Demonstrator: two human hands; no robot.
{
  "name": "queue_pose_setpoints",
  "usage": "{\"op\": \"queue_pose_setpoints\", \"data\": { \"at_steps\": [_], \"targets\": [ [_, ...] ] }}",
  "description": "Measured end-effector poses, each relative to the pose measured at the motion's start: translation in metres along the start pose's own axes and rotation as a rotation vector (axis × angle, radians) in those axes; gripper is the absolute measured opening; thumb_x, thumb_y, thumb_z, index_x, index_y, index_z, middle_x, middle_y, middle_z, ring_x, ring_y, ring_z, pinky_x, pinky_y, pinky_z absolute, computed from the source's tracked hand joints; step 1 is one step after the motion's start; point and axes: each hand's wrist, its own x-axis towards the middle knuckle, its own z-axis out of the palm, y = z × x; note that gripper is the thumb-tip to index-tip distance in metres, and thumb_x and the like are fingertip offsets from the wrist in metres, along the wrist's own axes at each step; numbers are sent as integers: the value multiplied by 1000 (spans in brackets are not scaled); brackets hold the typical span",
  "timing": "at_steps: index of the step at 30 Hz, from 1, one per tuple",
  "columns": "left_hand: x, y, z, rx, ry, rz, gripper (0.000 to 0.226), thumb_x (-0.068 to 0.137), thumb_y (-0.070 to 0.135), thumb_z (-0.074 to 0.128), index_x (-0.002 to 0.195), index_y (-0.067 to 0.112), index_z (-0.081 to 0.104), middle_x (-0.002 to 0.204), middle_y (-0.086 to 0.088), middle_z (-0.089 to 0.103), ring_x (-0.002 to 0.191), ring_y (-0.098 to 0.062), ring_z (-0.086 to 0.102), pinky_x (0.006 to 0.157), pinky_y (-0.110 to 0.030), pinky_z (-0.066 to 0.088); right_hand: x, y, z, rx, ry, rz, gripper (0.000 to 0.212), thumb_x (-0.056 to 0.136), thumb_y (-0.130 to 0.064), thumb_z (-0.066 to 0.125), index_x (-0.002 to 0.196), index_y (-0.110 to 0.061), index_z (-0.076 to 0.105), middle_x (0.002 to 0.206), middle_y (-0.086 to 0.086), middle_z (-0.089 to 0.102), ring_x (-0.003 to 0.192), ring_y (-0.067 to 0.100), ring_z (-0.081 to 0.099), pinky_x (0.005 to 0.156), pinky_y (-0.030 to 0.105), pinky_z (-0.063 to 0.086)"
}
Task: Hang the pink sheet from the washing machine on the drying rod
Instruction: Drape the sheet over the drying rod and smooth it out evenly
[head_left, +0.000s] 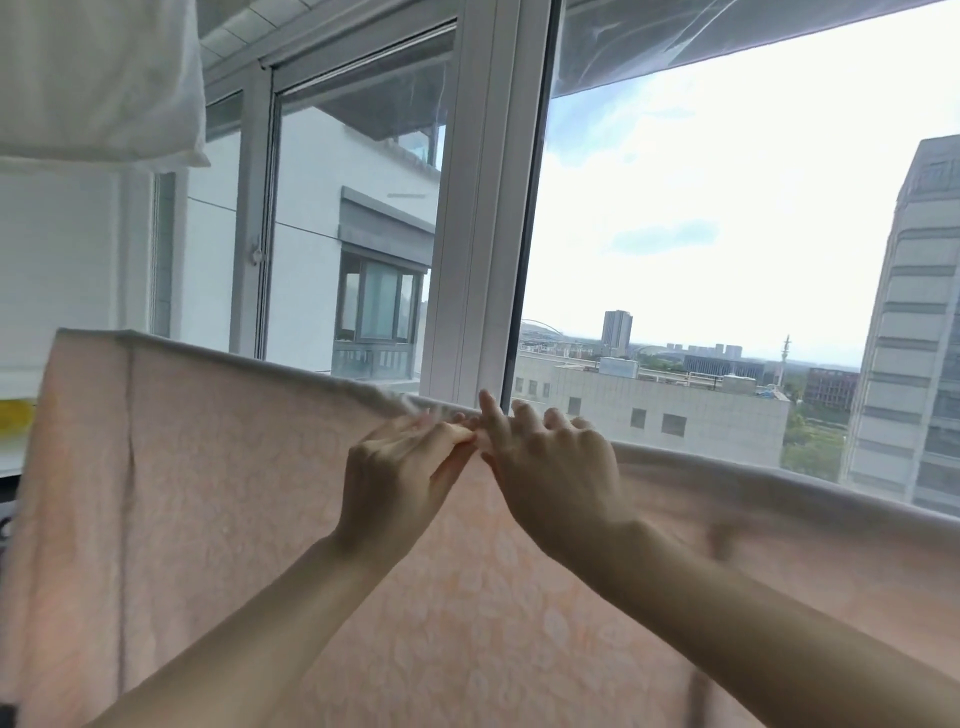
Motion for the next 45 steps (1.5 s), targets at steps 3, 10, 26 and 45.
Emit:
{"op": "queue_pose_setpoints", "data": {
  "at_steps": [3,10,26,45],
  "targets": [
    [4,-9,-4,49,19,36,13,83,22,77,87,10,75,85,-1,76,82,-16,71,94,-45,53,-3,-1,5,-65,16,13,63,92,-24,40,152,-21,22,137,21,51,103,35,63,80,43,53],
    [8,-42,-8,3,-121,20,10,84,15,71,89,8,69,84,-1,69,84,-19,63,90,-45,51,-13,11,24,-82,176,4,74,74,-16,71,143,-18,44,130,23,57,91,36,65,75,45,53],
    [25,-93,-14,-279,-261,-87,8,85,12,70,91,7,70,97,-1,73,93,-13,69,81,-38,59,-15,12,33,-114,204,39,75,85,-22,70,149,-21,32,135,17,54,94,30,61,76,42,50],
    [-17,-102,-13,-66,-265,74,12,96,18,52,100,7,53,133,-14,58,122,-28,54,90,-44,53,-2,-19,24,-28,126,65,57,95,-40,44,148,-19,34,147,11,43,124,33,50,99,49,43]
  ]
}}
